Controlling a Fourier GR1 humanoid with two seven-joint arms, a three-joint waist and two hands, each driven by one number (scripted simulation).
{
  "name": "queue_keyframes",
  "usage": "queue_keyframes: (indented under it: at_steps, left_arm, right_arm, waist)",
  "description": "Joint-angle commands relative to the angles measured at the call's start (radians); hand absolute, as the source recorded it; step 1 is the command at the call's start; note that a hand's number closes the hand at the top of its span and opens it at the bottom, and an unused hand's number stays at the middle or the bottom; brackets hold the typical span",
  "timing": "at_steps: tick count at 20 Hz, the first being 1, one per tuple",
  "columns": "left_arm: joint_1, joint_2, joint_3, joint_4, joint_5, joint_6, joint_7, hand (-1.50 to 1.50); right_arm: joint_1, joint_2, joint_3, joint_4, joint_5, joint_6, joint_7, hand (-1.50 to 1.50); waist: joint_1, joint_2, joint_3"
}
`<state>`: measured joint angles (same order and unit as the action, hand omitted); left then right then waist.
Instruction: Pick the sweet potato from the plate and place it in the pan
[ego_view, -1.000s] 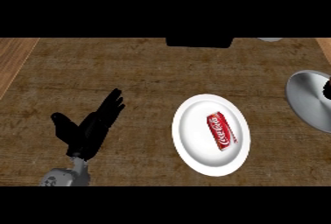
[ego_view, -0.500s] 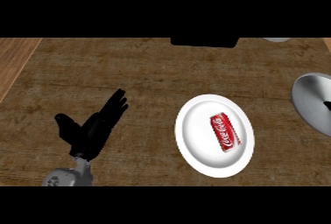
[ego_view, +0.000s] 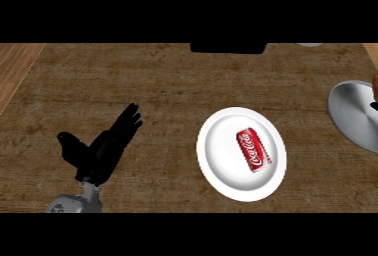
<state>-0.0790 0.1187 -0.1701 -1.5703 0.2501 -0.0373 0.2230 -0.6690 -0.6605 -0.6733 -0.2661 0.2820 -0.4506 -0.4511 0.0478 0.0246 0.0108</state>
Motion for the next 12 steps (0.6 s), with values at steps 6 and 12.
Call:
queue_keyframes:
  at_steps: [6, 12]
  left_arm:
    - [-0.003, -0.003, 0.011, 0.004, -0.005, 0.011, 0.009, 0.0]
    - [0.01, -0.011, 0.022, 0.032, -0.012, 0.006, -0.029, 0.0]
  right_arm:
    - [0.139, -0.112, -0.108, 0.07, -0.133, 0.426, -0.139, -1.5]
    - [0.232, -0.135, -0.118, 0.092, -0.157, 0.601, -0.24, -1.5]
  waist:
    - [-0.026, -0.007, -0.003]
    - [-0.025, -0.01, -0.004]
